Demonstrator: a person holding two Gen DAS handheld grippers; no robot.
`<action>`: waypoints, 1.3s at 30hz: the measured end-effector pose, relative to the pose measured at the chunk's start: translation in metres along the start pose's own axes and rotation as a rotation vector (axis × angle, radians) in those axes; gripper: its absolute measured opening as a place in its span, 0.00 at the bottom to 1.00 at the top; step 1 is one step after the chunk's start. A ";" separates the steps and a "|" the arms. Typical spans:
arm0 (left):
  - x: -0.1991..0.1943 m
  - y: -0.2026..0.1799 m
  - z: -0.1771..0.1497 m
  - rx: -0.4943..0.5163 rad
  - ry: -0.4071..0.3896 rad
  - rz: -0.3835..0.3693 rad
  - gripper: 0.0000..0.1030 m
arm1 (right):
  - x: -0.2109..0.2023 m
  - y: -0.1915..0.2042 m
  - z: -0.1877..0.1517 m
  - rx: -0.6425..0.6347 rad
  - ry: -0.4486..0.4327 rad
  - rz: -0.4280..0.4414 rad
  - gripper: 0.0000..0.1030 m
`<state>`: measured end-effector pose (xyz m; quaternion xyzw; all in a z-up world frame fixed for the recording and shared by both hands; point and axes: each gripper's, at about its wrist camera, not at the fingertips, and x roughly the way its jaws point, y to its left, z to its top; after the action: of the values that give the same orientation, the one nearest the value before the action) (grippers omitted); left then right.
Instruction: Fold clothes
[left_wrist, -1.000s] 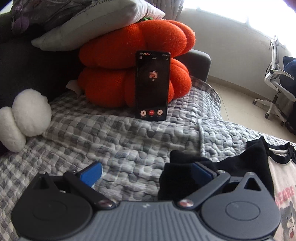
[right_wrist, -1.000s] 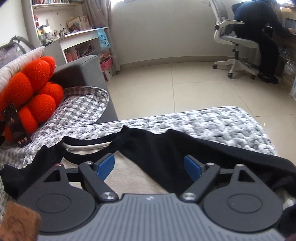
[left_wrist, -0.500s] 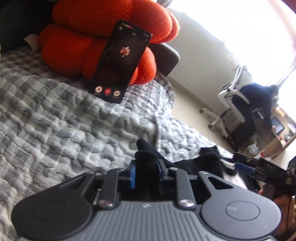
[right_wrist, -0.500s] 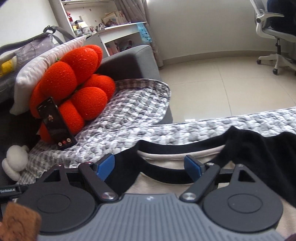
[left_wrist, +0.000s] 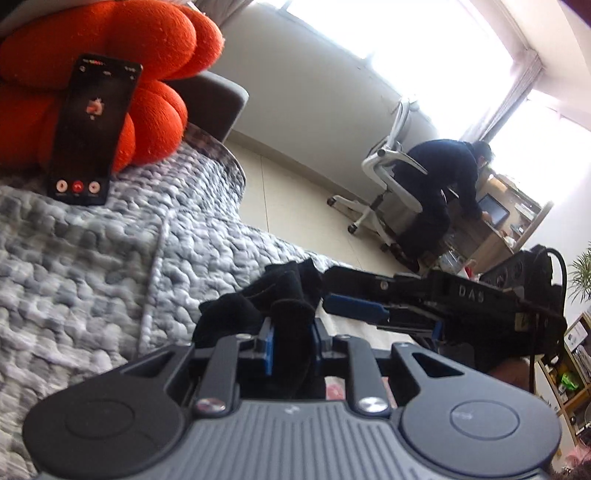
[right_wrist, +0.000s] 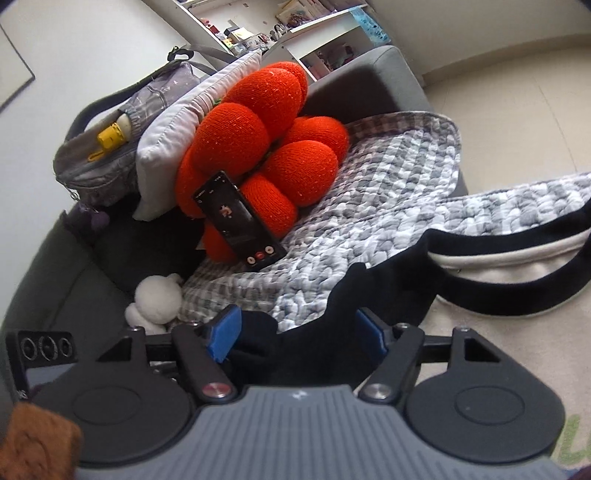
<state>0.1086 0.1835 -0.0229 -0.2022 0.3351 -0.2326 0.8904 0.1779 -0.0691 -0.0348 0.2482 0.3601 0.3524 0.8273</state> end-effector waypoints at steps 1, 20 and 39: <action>0.004 -0.003 -0.003 0.009 0.007 -0.001 0.19 | -0.001 -0.002 0.000 0.014 0.013 0.017 0.68; -0.025 -0.022 -0.004 0.078 -0.024 0.130 0.63 | 0.001 -0.038 -0.004 -0.002 0.171 0.141 0.11; -0.030 0.020 0.005 -0.228 -0.137 0.238 0.09 | 0.001 -0.043 -0.005 0.031 0.153 0.203 0.27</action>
<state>0.0977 0.2176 -0.0142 -0.2764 0.3193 -0.0716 0.9036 0.1921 -0.0947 -0.0664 0.2684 0.4007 0.4466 0.7536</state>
